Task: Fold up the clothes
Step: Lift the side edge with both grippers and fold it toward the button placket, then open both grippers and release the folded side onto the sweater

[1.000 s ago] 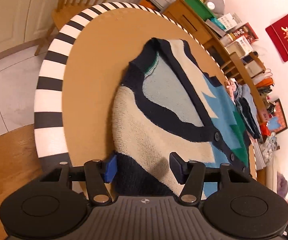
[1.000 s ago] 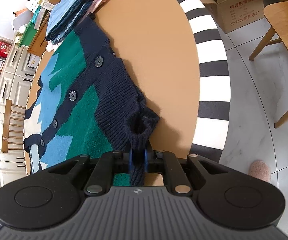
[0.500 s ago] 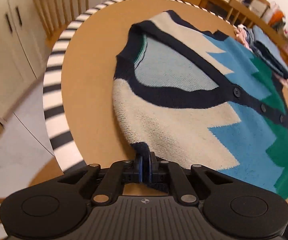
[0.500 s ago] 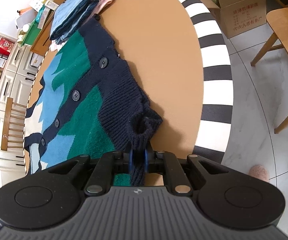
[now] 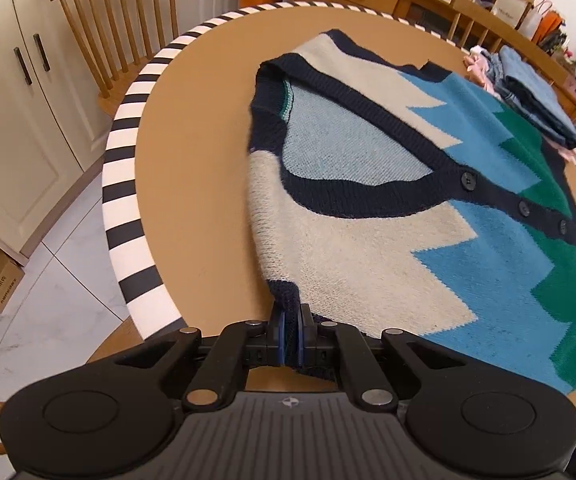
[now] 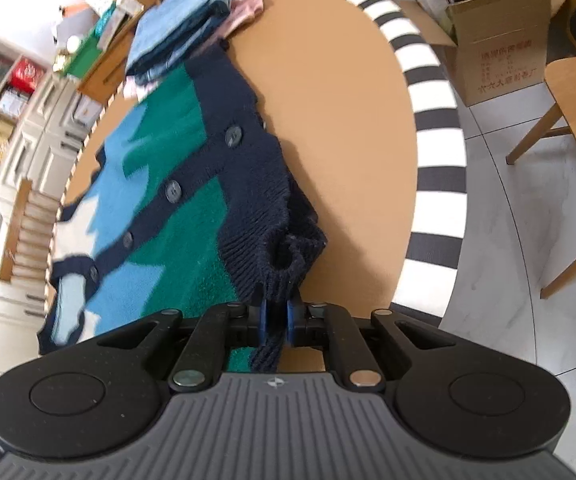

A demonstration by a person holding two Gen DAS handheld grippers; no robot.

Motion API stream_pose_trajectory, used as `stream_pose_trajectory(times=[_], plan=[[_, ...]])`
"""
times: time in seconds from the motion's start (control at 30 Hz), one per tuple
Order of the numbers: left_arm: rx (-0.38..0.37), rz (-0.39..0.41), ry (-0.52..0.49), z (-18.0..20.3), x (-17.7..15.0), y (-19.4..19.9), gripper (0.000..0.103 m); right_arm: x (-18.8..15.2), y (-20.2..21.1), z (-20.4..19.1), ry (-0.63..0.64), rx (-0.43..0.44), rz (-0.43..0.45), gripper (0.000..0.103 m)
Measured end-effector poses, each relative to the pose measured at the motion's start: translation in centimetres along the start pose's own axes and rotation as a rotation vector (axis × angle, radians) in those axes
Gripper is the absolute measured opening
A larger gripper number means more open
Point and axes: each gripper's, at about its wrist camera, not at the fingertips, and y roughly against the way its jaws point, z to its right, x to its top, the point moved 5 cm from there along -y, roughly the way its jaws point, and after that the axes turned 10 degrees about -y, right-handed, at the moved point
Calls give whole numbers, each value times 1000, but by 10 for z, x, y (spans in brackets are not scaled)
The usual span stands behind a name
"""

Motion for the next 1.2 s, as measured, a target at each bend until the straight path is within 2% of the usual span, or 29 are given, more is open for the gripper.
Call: stream_pose_trajectory(times=[0.23,0.4,0.57,0.67,0.8,0.9,1.03,1.2], plan=[[-59,38,6,5,-13,31,6,-6,22,-5,50,26,31,7],[-101,11,3,7,-36,46,6,-12,44,7,38,39,0,7],[-207,8,112,-4,-36,63,6,-6,68,11,-148,188,-60,7],[-221,31,129,-7,-9,66,6,13,67,-12,-161,237,-68,7],[-169,59,64,2,49,60,6,52,50,-56,-135,267,-73,7],[-127,82,33,9,100,51,6,91,30,-93,-87,259,-62,7],[-76,72,84,5,170,19,6,148,-8,-128,-63,206,-42,8],[3,-46,185,-10,236,-64,7,215,-89,-141,-171,83,-55,8]])
